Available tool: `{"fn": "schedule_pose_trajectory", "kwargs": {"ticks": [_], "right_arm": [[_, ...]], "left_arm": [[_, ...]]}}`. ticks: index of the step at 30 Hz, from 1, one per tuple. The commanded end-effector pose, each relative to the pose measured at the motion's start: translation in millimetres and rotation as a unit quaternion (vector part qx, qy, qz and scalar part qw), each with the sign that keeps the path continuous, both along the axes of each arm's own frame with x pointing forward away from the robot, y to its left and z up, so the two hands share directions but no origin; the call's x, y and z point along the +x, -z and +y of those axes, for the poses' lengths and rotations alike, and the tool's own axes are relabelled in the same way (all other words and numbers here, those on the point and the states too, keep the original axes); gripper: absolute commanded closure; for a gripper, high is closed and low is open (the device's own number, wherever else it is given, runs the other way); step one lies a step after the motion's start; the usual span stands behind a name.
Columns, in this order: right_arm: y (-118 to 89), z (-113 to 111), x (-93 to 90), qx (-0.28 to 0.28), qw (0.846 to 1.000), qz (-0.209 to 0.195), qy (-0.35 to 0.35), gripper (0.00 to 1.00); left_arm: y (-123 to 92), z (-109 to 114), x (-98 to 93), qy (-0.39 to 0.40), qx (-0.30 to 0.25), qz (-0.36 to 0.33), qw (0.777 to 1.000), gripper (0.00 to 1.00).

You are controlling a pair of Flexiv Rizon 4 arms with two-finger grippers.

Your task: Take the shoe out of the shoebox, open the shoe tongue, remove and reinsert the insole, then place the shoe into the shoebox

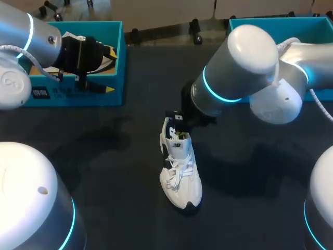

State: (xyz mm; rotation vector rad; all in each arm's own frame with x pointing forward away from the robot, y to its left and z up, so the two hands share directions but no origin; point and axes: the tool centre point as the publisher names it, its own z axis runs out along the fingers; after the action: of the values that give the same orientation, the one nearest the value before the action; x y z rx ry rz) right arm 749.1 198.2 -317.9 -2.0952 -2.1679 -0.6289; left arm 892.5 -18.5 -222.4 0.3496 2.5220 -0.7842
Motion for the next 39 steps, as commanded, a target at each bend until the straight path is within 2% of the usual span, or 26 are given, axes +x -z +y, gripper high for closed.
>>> {"fn": "schedule_pose_trajectory", "kwargs": {"ticks": [1,8,11,19,30,39], "right_arm": [[5.9,3.7,3.0,-0.001,1.000,-0.004,0.002,1.00],[14.7,11.7,12.7,0.002,1.000,0.006,-0.003,1.00],[21.5,14.6,13.8,-0.013,1.000,0.020,-0.005,1.00],[32.7,14.4,12.2,-0.032,0.999,0.007,0.009,1.00],[37.4,37.9,20.3,-0.037,0.999,0.015,-0.011,1.00],[56.7,32.1,26.2,-0.077,0.997,0.031,-0.004,1.00]], "left_arm": [[0.2,-1.1,0.7,-0.001,0.002,0.001,1.000,0.00],[0.2,-1.1,0.7,-0.001,0.002,0.001,1.000,0.00],[0.2,-1.1,0.7,-0.001,0.002,0.001,1.000,0.00],[0.2,-1.1,0.7,-0.001,0.002,0.001,1.000,0.00],[0.2,-1.1,0.7,-0.001,0.002,0.001,1.000,0.00],[0.2,-1.1,0.7,-0.001,0.002,0.001,1.000,0.00]]}}
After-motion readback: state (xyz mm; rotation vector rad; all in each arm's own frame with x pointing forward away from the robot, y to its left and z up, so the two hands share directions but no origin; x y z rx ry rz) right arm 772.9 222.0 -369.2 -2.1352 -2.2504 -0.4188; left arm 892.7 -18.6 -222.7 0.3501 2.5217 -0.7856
